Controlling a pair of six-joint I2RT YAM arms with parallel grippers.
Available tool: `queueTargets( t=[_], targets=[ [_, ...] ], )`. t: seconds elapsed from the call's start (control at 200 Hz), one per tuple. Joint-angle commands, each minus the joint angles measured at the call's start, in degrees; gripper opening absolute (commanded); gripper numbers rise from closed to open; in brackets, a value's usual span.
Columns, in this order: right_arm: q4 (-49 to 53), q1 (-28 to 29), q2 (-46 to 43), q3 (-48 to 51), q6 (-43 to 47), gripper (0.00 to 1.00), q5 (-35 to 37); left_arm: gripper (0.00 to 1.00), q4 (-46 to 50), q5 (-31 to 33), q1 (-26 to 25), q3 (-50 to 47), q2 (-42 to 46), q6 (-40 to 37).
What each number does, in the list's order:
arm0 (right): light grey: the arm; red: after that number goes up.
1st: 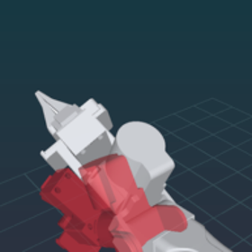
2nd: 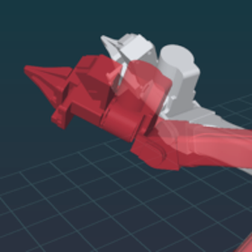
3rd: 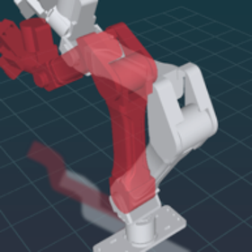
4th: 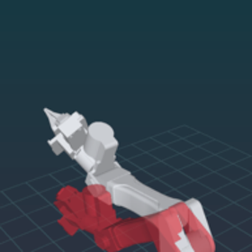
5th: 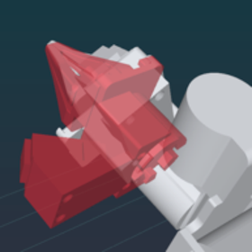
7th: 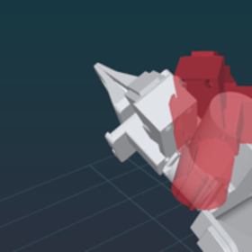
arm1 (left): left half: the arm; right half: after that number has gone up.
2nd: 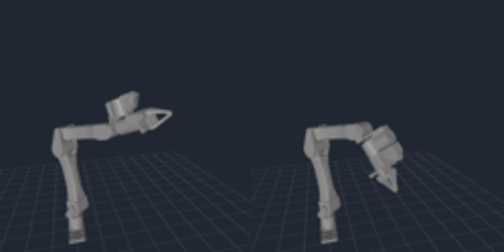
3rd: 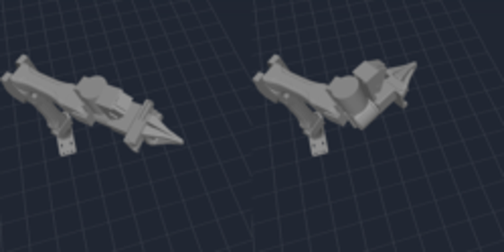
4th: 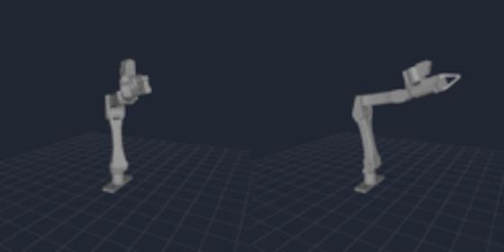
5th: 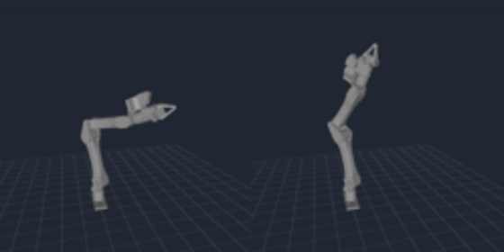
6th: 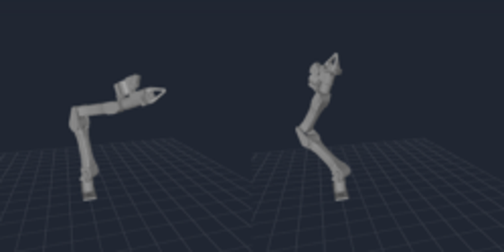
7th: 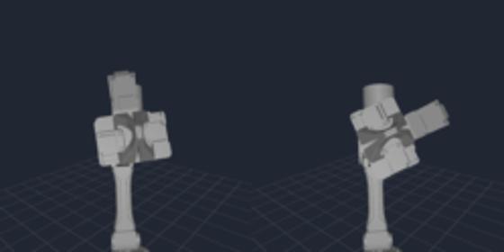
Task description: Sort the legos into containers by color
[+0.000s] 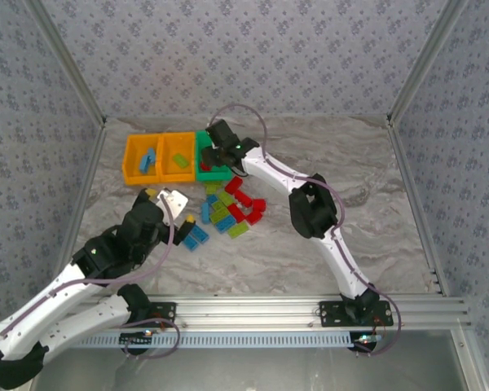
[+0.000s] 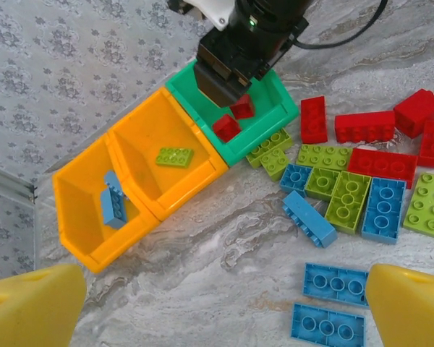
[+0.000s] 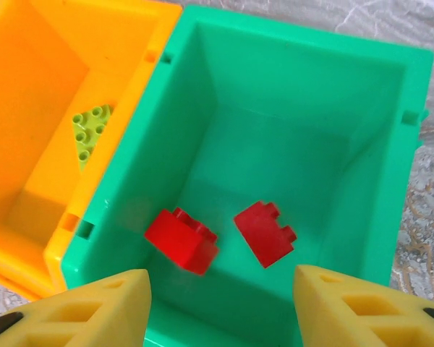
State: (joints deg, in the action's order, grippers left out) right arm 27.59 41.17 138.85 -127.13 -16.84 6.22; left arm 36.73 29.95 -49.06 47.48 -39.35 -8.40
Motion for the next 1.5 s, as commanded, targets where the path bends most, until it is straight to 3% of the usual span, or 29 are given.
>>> queueTargets(
  t=[0.0, 0.12, 0.31, 0.56, 0.675, 0.809, 1.084, 1.349, 1.494],
  targets=[
    [4.42, 0.01, -5.66, -0.24, 1.32, 0.55, -0.12, 0.99, -1.43, -0.97, 0.84, 0.12, -1.08, 1.27],
    [3.27, 0.45, -16.41, 9.37, 1.44, 0.56, -4.9, 0.99, -1.76, -1.63, 2.86, 0.83, -2.69, 5.52],
    [1.12, 1.75, -39.33, 33.19, 2.78, 0.62, -10.69, 0.99, -1.39, -0.96, 4.93, 3.36, -10.62, 22.7],
    [-2.27, 8.07, -67.73, 63.48, 1.25, 0.79, -12.91, 0.99, -8.43, -10.96, 10.3, 4.76, -29.58, 34.66],
    [-2.97, 10.78, -75.81, 70.4, -2.06, 0.84, -10.31, 0.88, -8.7, -18.47, 13.72, 7.64, -38.99, 39.05],
    [-2.49, 11.65, -80.55, 74.18, -4.58, 0.86, -7.17, 0.78, -12.15, -24.02, 15.25, 7.93, -45.86, 40.92],
    [-0.09, 12.18, -81.88, 74.35, -5.57, 0.87, -5.71, 0.53, -17.02, -25.88, 17.17, 6.59, -53.68, 40.84],
    [-0.05, 13.85, -81.47, 73.86, -5.97, 0.88, -4.57, 0.31, -17.64, -21.65, 17.61, 6.6, -56.5, 39.01],
    [-0.17, 14.59, -80.35, 72.86, -6.09, 0.88, -4.72, 0.23, -17.46, -20.56, 17.66, 5.36, -54.28, 39.06]
  ],
)
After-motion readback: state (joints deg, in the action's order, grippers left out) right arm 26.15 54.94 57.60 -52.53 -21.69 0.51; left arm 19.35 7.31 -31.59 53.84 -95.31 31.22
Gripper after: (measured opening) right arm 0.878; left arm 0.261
